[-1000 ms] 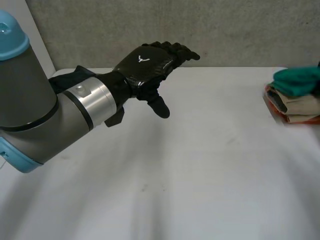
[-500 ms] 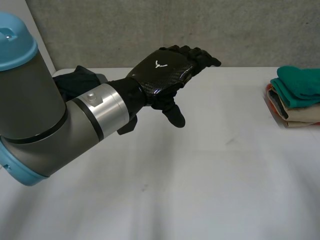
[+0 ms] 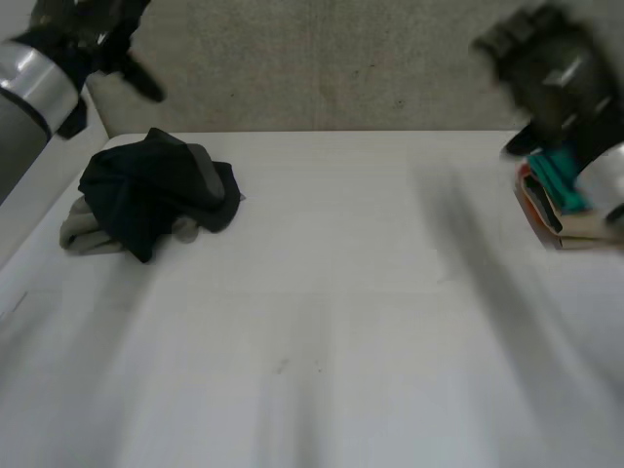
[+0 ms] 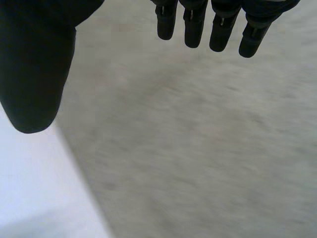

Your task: Fold the laundry.

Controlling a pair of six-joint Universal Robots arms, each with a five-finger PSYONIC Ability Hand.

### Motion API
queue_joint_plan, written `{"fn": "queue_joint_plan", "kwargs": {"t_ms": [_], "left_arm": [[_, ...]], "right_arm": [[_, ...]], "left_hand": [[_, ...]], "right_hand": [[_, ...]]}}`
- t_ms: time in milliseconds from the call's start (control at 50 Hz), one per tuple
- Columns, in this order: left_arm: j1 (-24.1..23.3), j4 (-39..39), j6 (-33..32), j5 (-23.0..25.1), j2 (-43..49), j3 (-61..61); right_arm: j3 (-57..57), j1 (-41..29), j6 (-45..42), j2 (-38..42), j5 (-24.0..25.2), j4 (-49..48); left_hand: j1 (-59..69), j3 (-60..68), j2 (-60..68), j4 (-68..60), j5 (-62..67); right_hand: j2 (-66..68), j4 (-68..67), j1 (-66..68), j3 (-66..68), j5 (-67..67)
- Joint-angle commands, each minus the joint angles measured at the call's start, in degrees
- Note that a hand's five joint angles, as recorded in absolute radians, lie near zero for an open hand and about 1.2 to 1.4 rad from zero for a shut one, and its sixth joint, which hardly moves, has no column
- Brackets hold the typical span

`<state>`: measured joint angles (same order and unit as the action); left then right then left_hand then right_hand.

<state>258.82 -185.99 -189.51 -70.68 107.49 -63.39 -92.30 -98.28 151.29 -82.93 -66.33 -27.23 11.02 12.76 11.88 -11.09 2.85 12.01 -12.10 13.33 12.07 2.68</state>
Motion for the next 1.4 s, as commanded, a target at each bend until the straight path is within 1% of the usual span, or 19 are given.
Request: {"fn": "queue_joint_plan", "kwargs": {"t_ms": [20,100,260,280,300,360,440,580,680,840,960,1000,1040,1060,1120,1140,1180,1300,1400], "left_arm": [[9.9,0.3,-13.2,0.8,20.6,8.7],[11.3,0.0,-14.8,3.8,33.9,18.6],[12.2,-0.2,-14.8,5.3,48.0,30.9],[12.2,-0.2,-14.8,5.2,48.4,31.4],[12.2,-0.2,-14.8,5.1,48.7,31.5],[11.4,-0.3,-14.8,4.8,48.3,31.1],[9.1,-1.6,-15.1,3.3,43.4,25.4],[2.5,-16.8,-13.7,2.0,20.5,4.5],[-6.9,-21.5,-11.2,4.1,9.9,-8.2],[-21.1,-18.8,-11.3,7.4,9.7,-15.9],[-26.9,-16.6,-12.2,6.6,17.0,-15.1],[-28.5,-16.6,-13.5,5.5,17.0,-13.9],[-28.5,-16.7,-13.7,3.1,16.9,-12.8],[-27.7,-16.6,-13.8,-0.6,16.3,-11.7],[-24.8,-16.5,-14.0,-7.9,14.9,-10.1],[-21.5,-16.3,-14.0,-11.5,14.2,-9.0],[-17.6,-16.1,-14.0,-14.2,13.6,-7.8],[-4.6,-10.4,-13.6,-9.8,16.8,-0.3],[2.1,-3.9,-13.6,-5.7,25.8,9.4]], "right_arm": [[-12.9,-4.5,-0.3,0.7,0.9,0.7],[-16.2,-3.9,-1.2,1.5,0.9,0.8],[-19.8,-1.0,-1.9,2.8,0.9,0.7],[-20.0,-0.9,-1.9,2.9,0.9,0.7],[-20.3,-0.5,-1.9,2.8,0.9,0.7],[-20.5,0.0,-1.9,2.8,0.9,0.7],[-20.5,0.3,-1.9,2.6,0.8,0.7],[-20.2,0.8,-1.5,1.7,0.6,0.8],[-20.2,2.0,-0.8,-0.3,0.6,0.9],[-20.1,3.0,-0.3,-1.7,0.6,3.2],[-20.1,3.3,0.4,-1.5,0.7,3.6],[-20.3,3.4,0.5,-1.5,0.7,3.6],[-20.3,4.0,0.5,-1.4,0.7,3.7],[-20.3,4.1,0.5,-1.4,0.8,3.6],[-20.3,4.1,0.5,-1.4,0.8,3.6],[-20.3,4.1,0.5,-1.3,0.9,3.6],[-20.3,4.0,0.5,-1.2,0.9,3.6],[-20.5,3.6,0.4,-1.0,0.8,3.7],[-20.5,3.4,0.4,0.6,0.8,3.7]], "left_hand": [[2.2,0.5,1.4,-2.2,0.4],[3.2,1.5,2.4,-3.2,1.4],[16.2,14.4,15.3,-16.1,14.3],[20.2,18.4,19.3,-20.1,18.3],[37.9,36.1,37.0,-37.8,36.0],[68.9,67.2,68.0,-68.8,67.1],[69.0,67.2,68.1,-68.9,67.1],[69.0,67.2,68.1,-68.9,67.1],[69.0,67.2,68.1,-68.9,67.1],[69.0,67.2,68.1,-68.9,67.1],[69.0,67.2,68.1,-68.9,67.1],[44.1,42.3,43.2,-44.0,42.2],[20.2,18.4,19.3,-20.1,18.3],[11.1,9.3,10.2,-11.0,9.2],[0.2,-1.5,-0.6,-0.2,-1.6],[0.7,-1.0,-0.2,-0.6,-1.1],[0.9,-0.9,0.0,-0.8,-1.0],[3.7,2.0,2.9,-3.7,1.9],[10.4,8.7,9.6,-10.4,8.6]], "right_hand": [[-2.0,2.1,-3.3,-2.1,-2.7],[-2.0,2.1,-3.3,-2.1,-2.7],[-2.0,2.1,-3.3,-2.1,-2.7],[-2.0,2.1,-3.3,-2.1,-2.7],[-2.0,2.1,-3.3,-2.1,-2.7],[-2.0,2.1,-3.3,-2.1,-2.7],[-2.0,2.1,-3.3,-2.1,-2.7],[-2.0,2.1,-3.3,-2.1,-2.7],[-2.0,2.1,-3.3,-2.1,-2.7],[-2.0,2.1,-3.3,-2.1,-2.7],[-2.0,2.1,-3.3,-2.1,-2.7],[-2.0,2.1,-3.3,-2.1,-2.7],[-2.0,2.1,-3.3,-2.1,-2.7],[-2.0,2.1,-3.3,-2.1,-2.7],[-2.0,2.1,-3.3,-2.1,-2.7],[-2.0,2.1,-3.3,-2.1,-2.7],[-2.0,2.1,-3.3,-2.1,-2.7],[-2.0,2.1,-3.3,-2.1,-2.7],[-2.0,2.1,-3.3,-2.1,-2.7]]}}
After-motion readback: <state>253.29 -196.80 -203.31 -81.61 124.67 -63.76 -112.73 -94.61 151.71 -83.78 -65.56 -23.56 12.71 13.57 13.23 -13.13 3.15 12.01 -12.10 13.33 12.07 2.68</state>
